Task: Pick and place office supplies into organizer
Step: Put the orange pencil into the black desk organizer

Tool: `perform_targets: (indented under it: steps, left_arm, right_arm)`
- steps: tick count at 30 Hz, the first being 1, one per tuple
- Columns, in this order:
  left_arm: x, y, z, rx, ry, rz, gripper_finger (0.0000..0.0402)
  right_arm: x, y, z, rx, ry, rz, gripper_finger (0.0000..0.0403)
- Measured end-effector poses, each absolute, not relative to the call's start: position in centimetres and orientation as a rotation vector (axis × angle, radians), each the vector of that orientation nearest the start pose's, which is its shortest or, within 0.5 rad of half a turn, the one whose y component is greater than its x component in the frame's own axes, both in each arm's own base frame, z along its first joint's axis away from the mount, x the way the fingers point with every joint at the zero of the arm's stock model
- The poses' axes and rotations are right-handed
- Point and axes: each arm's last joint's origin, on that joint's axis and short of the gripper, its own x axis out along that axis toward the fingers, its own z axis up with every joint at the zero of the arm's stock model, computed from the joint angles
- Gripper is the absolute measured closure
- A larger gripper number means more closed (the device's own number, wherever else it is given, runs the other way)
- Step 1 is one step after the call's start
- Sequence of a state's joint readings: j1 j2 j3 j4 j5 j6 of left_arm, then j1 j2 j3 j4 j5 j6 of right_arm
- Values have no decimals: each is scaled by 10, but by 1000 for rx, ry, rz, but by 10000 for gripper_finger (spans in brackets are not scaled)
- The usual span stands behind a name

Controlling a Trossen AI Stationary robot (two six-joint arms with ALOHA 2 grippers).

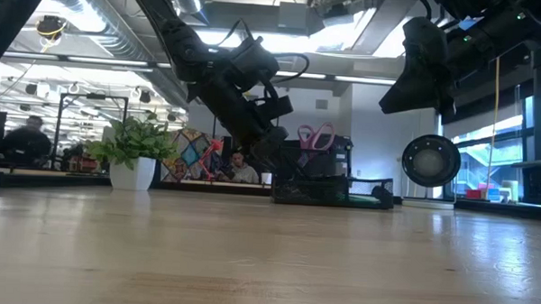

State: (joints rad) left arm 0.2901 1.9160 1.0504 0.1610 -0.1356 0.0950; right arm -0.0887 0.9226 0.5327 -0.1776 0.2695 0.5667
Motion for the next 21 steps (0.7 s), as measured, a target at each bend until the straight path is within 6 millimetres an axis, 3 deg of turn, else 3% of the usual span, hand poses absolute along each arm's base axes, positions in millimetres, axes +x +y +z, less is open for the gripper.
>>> perform_targets:
  steps: [7,10,14,21]
  left_arm:
    - [370,114,142,48,727,361,284]
    - [370,108,153,45,705,319,281]
    - [358,87,189,131,711,201,281]
    - [296,33,257,327,862,-25,278]
  right_arm:
    - [189,-25,225,494,453,-499,327]
    - [189,-25,225,494,453,-499,327]
    - [189,-25,225,494,453,-498,327]
    - [189,-25,225,495,451,-498,327]
